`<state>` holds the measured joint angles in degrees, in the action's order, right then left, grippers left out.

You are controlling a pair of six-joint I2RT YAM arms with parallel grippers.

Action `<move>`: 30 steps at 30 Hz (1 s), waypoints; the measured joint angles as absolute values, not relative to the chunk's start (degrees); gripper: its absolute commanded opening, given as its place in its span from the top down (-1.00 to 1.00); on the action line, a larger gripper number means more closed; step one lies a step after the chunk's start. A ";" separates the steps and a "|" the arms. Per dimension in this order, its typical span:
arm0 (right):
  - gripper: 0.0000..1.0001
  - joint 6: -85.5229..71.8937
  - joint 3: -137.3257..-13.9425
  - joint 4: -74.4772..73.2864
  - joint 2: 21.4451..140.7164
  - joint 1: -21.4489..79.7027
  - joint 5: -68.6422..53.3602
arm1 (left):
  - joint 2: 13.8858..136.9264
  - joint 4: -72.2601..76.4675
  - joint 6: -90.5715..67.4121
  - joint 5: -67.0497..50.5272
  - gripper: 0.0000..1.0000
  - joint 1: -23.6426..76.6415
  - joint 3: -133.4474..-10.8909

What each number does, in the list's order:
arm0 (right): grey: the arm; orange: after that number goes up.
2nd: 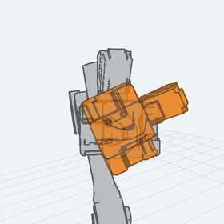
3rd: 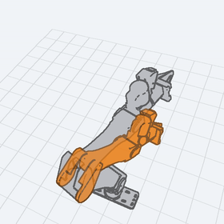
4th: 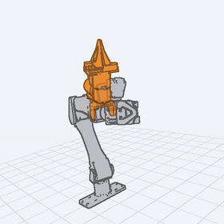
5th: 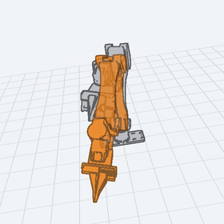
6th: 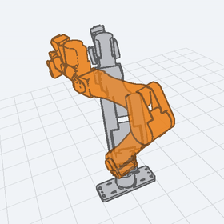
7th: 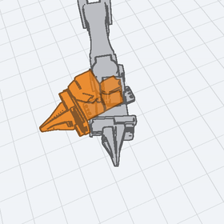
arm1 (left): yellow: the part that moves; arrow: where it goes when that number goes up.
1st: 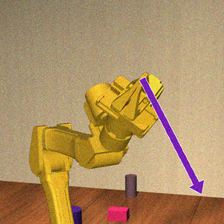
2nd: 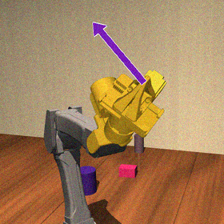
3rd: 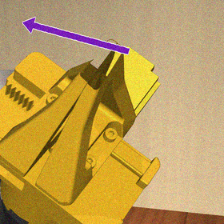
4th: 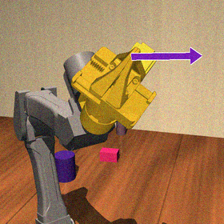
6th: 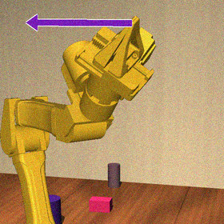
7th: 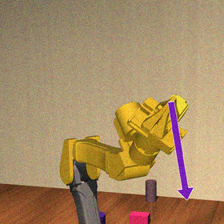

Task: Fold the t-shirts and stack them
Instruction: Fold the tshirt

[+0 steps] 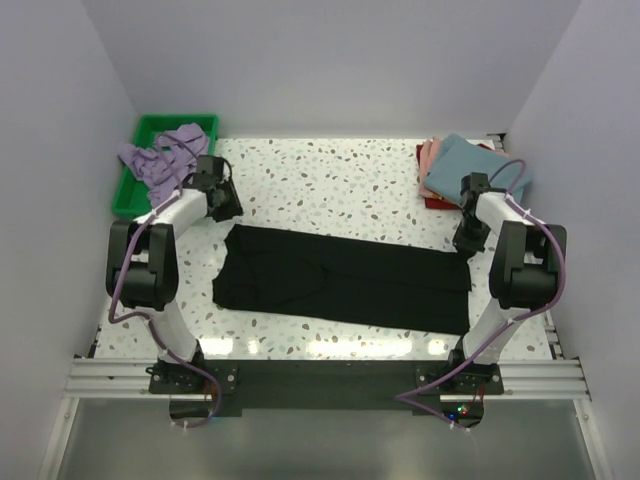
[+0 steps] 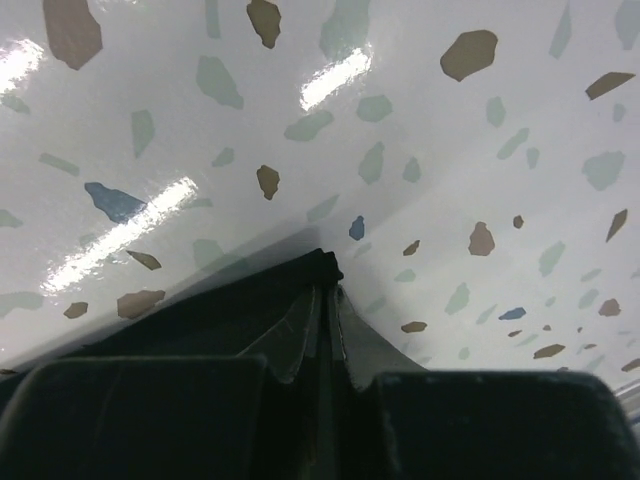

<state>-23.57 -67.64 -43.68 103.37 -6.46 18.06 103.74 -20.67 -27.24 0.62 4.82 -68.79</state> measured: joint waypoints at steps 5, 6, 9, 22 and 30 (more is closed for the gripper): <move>0.34 -23.59 -70.91 -46.33 102.83 -6.46 19.18 | 100.88 -21.41 -27.38 0.67 0.20 8.78 -71.92; 0.23 -23.49 -71.48 -46.94 102.43 -6.46 19.84 | 100.05 -21.76 -27.44 0.71 0.20 9.52 -72.53; 0.10 -23.09 -72.99 -48.42 100.25 -6.46 21.41 | 97.17 -22.24 -28.16 0.71 0.18 11.42 -73.21; 0.13 -23.88 -74.02 -48.03 94.06 9.93 15.38 | 84.95 -19.92 -38.28 -5.85 0.14 19.92 -53.63; 0.15 -25.98 -72.12 -43.40 100.29 18.00 6.37 | 90.21 -18.81 -40.32 -10.35 0.17 20.49 -47.66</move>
<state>-25.98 -72.12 -43.40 100.29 18.00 6.37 90.21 -18.81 -40.32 -10.35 20.49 -47.66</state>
